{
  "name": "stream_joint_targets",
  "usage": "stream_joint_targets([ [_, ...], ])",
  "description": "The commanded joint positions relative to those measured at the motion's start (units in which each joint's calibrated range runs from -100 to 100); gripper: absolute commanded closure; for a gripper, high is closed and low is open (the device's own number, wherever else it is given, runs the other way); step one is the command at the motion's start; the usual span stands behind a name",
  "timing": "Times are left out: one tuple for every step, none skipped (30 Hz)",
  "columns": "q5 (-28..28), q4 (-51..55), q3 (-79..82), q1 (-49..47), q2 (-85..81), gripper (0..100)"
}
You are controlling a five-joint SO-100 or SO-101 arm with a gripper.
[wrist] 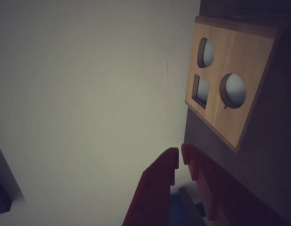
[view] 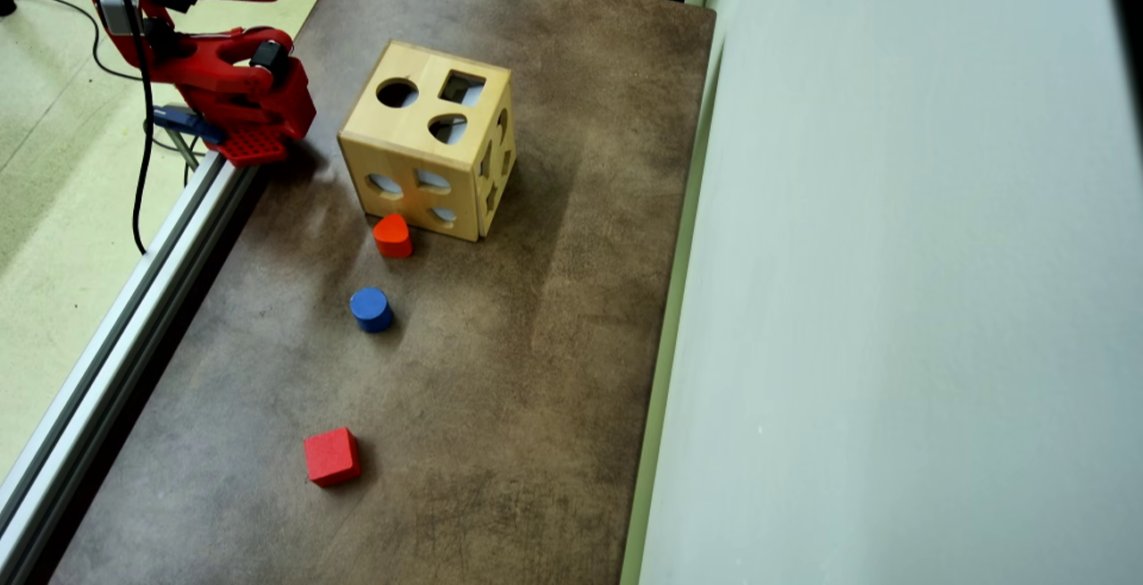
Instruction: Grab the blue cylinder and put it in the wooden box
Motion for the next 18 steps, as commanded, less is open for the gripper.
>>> stream_joint_targets([
  [0.29, -0.39, -1.13, 0.32, 0.18, 97],
  [0.34, -0.39, -1.13, 0.32, 0.26, 97],
  [0.39, -0.39, -1.13, 0.32, 0.43, 97],
  [0.73, -0.39, -1.13, 0.32, 1.11, 97],
  [1.27, -0.39, -1.13, 0.32, 2.30, 97],
  [1.95, -0.31, -1.13, 0.32, 4.00, 97],
  [2.64, -0.39, -1.22, 0.32, 6.12, 97],
  [3.22, -0.39, -1.49, 0.39, 8.33, 97],
  [3.66, -0.47, -2.11, 0.39, 10.54, 97],
  [3.81, -0.47, -3.01, 0.39, 12.49, 97],
  [3.86, -0.47, -4.26, 0.39, 14.36, 97],
  [3.86, -0.47, -5.87, 0.39, 16.23, 97],
  [3.86, -0.47, -7.57, 0.39, 18.44, 97],
  [3.91, -0.23, -9.36, 0.39, 20.82, 97],
  [3.96, 0.09, -11.15, 0.47, 23.36, 97],
  [4.10, 0.17, -12.93, 0.47, 25.91, 97],
  [4.30, 0.17, -14.63, 0.47, 28.37, 97],
  [4.40, 0.25, -16.07, 0.54, 30.75, 97],
])
